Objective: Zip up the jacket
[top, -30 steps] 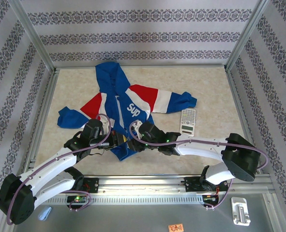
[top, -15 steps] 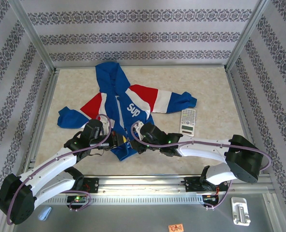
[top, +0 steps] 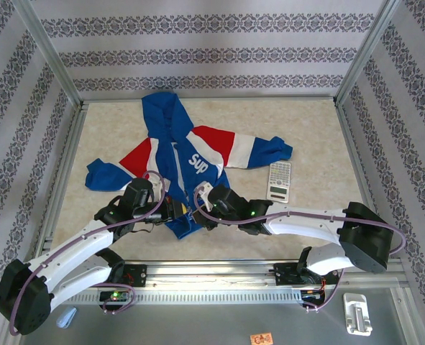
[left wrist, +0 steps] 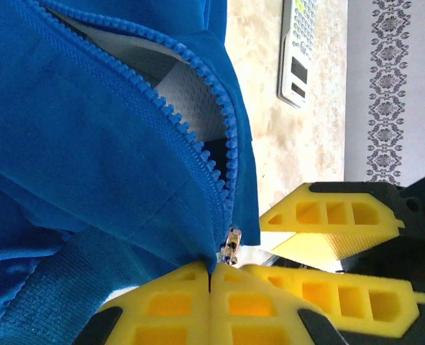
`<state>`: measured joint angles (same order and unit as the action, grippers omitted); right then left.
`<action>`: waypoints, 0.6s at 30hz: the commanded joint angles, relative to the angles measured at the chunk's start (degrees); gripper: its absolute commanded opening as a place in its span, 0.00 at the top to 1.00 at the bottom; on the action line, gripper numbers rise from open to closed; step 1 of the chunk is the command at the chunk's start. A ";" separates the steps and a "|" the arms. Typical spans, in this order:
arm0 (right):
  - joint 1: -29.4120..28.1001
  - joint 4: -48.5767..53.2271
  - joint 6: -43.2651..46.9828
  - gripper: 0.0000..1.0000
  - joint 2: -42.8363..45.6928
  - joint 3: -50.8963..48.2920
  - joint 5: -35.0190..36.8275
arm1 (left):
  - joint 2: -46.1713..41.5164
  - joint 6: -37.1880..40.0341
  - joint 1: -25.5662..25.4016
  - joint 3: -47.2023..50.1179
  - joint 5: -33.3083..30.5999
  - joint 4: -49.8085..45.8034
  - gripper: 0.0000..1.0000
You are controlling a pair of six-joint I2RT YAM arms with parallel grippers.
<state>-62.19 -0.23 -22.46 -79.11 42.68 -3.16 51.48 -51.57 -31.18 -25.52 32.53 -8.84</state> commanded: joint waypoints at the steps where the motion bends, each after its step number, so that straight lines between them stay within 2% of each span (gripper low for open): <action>1: -1.91 -1.79 2.86 0.69 1.07 -0.58 0.83 | -0.09 1.00 -0.81 -1.96 0.49 -1.88 1.00; 4: -2.64 -2.09 3.90 0.65 -0.16 -0.06 1.17 | 0.48 0.77 -0.81 -2.66 0.56 -2.09 1.00; 11: -2.75 -5.29 4.08 0.64 -3.14 0.64 0.78 | 1.49 0.24 -0.81 -4.17 1.04 -2.80 1.00; 18: -2.64 -8.21 4.00 0.57 -4.48 0.57 2.49 | 1.63 0.31 -0.82 -5.41 0.61 -4.16 1.00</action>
<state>-64.40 -5.43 -19.09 -82.67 42.68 -2.55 53.19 -51.48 -31.18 -28.99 32.73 -10.98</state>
